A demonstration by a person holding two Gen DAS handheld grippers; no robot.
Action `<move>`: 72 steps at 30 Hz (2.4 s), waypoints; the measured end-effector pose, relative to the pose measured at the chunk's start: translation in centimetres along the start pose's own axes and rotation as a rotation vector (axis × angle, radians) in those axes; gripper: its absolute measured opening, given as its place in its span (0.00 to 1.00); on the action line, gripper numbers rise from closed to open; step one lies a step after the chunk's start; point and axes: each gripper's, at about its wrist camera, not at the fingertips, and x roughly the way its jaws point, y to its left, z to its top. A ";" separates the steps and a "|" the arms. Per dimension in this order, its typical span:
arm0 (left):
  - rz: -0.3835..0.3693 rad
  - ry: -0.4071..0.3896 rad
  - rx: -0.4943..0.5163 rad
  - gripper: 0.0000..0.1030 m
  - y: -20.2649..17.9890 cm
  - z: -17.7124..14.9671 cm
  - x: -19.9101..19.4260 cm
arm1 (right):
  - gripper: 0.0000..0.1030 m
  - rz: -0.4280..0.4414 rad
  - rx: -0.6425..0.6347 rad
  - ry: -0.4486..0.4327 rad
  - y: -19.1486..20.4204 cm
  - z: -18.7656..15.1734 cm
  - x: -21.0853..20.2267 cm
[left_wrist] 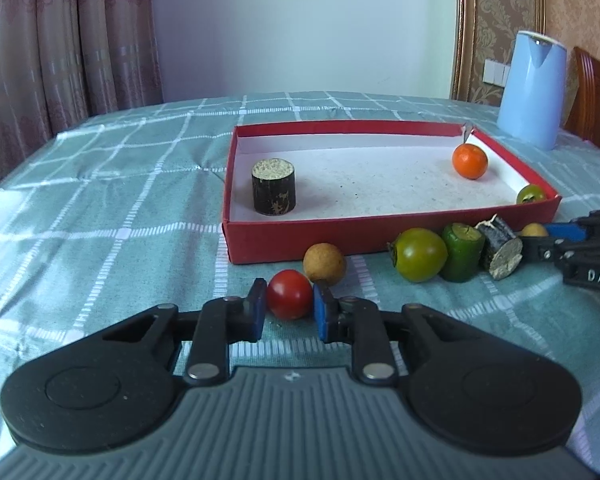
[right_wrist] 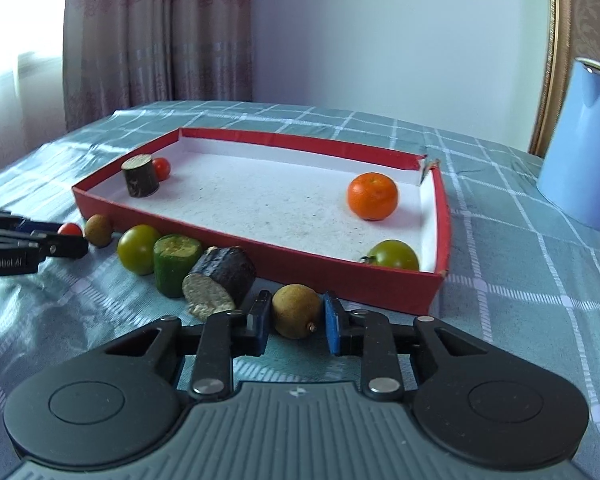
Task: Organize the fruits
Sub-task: 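Grasp the red cherry tomato with the left gripper while the right gripper grasps the brown kiwi, then lower the cherry tomato and kiwi into the tray and open both grippers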
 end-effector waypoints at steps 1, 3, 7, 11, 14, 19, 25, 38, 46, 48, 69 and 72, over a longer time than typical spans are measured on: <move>0.006 0.000 0.003 0.21 -0.1 0.0 0.0 | 0.26 -0.003 0.006 -0.002 -0.1 0.0 0.0; 0.020 0.000 0.004 0.21 -0.1 0.0 0.0 | 0.26 -0.001 0.010 -0.005 -0.2 0.0 -0.1; 0.042 -0.001 -0.003 0.21 -0.1 0.0 0.0 | 0.26 -0.003 0.018 -0.005 -0.3 0.0 -0.1; 0.083 -0.005 0.003 0.21 -0.2 0.0 -0.1 | 0.26 -0.002 0.022 -0.009 -0.4 -0.1 -0.2; 0.108 -0.008 0.006 0.21 -0.3 0.0 -0.1 | 0.26 -0.002 0.025 -0.013 -0.4 -0.1 -0.3; 0.148 -0.031 0.015 0.21 -0.6 -0.1 -0.7 | 0.26 -0.005 0.027 -0.022 -0.5 -0.1 -0.5; 0.164 -0.054 0.042 0.21 -1.2 -0.4 -1.4 | 0.26 -0.007 0.028 -0.025 -0.4 -0.2 -0.6; 0.176 -0.073 0.069 0.21 -2.1 -0.7 -2.1 | 0.26 -0.042 0.039 -0.106 -0.7 -0.2 -2.0; 0.142 -0.093 0.071 0.21 -2.7 -0.6 -3.0 | 0.26 -0.063 0.052 -0.146 -0.9 -0.1 -2.5; 0.108 -0.093 0.059 0.21 -2.8 -0.3 -3.2 | 0.26 -0.059 0.072 -0.174 -1.3 0.3 -3.0; 0.081 -0.018 0.035 0.21 -4.9 7.6 5.7 | 0.26 -0.082 0.029 -0.043 0.0 6.5 5.0; 0.092 0.006 0.034 0.21 -4.9 8.1 7.2 | 0.26 -0.067 0.060 0.002 -0.3 6.9 6.4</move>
